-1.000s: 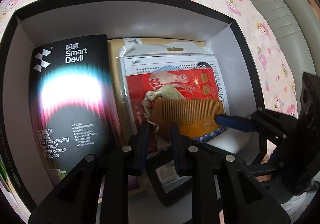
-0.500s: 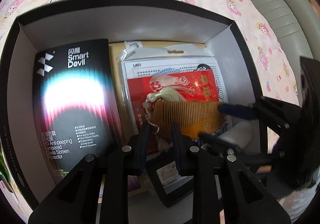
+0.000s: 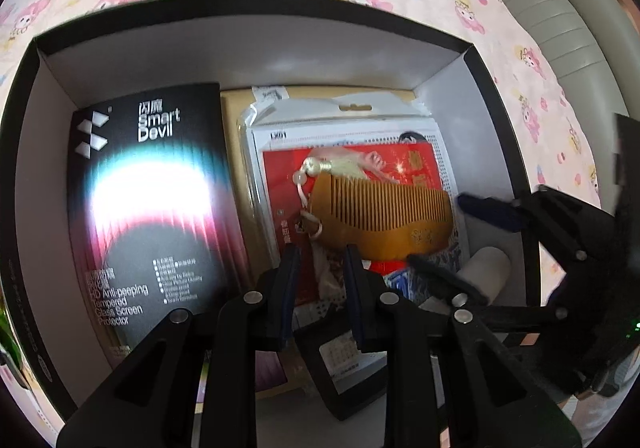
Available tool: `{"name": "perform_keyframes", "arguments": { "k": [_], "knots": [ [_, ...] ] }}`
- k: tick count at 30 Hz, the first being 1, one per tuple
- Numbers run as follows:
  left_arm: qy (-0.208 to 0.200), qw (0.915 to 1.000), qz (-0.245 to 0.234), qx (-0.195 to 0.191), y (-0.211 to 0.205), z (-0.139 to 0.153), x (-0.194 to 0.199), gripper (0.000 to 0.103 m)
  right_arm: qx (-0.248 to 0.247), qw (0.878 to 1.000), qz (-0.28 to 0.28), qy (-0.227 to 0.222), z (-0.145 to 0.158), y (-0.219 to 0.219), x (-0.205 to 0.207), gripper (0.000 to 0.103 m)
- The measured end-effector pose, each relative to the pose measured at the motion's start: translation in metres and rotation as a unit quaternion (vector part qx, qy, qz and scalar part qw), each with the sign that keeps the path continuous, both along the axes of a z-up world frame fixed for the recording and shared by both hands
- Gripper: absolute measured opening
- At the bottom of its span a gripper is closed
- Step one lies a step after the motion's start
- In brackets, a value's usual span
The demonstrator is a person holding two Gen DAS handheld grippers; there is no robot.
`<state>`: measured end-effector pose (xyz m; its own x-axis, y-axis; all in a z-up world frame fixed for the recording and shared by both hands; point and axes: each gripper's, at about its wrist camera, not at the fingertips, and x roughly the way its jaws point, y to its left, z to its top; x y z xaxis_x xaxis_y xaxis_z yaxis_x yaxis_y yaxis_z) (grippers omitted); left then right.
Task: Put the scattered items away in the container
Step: 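Open the right gripper and release the comb inside the box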
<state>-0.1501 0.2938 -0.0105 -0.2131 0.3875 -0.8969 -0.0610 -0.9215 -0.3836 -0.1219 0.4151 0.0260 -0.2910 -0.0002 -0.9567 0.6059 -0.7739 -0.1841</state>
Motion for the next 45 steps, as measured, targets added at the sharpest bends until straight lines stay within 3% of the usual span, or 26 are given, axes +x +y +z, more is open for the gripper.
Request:
{"name": "perform_keyframes", "arguments": {
  "k": [4,9,11,14,17,22,26,31,36,45],
  "knots": [
    [0.013,0.9999,0.006,-0.003,-0.002,0.003,-0.004,0.021,-0.016,0.998,-0.023,0.049,0.017,0.007,0.003,0.049],
    [0.011,0.9998,0.008,0.014,-0.004,0.010,-0.005,0.021,-0.074,0.997,-0.007,-0.016,0.016,0.008,0.009,0.049],
    [0.010,0.9998,0.008,0.012,-0.003,0.011,-0.006,0.021,-0.064,0.998,0.003,-0.027,0.012,0.003,0.007,0.049],
    [0.003,0.9999,0.011,0.013,0.000,-0.013,-0.014,0.021,-0.041,0.998,0.010,-0.039,0.003,-0.005,0.000,0.049],
    [0.000,0.9998,0.015,0.013,-0.003,-0.013,-0.017,0.022,-0.031,0.999,0.002,-0.027,0.002,-0.011,-0.006,0.050],
    [0.003,0.9997,0.015,0.017,-0.004,-0.011,-0.020,0.022,-0.054,0.998,-0.021,0.008,0.015,-0.013,-0.003,0.050],
    [0.021,0.9991,0.018,0.032,-0.015,0.002,-0.007,0.022,-0.077,0.997,-0.021,-0.003,0.028,-0.009,0.005,0.050],
    [0.023,0.9991,0.022,0.028,-0.009,0.009,-0.009,0.022,-0.048,0.998,-0.012,-0.024,0.022,-0.013,0.009,0.050],
    [0.037,0.9969,0.039,0.057,-0.025,0.020,-0.009,0.021,-0.033,0.999,-0.021,-0.014,0.021,-0.024,0.007,0.052],
    [0.038,0.9970,0.043,0.052,-0.026,0.017,-0.012,0.021,-0.018,0.999,-0.017,0.020,0.021,-0.047,-0.010,0.052]
  ]
}}
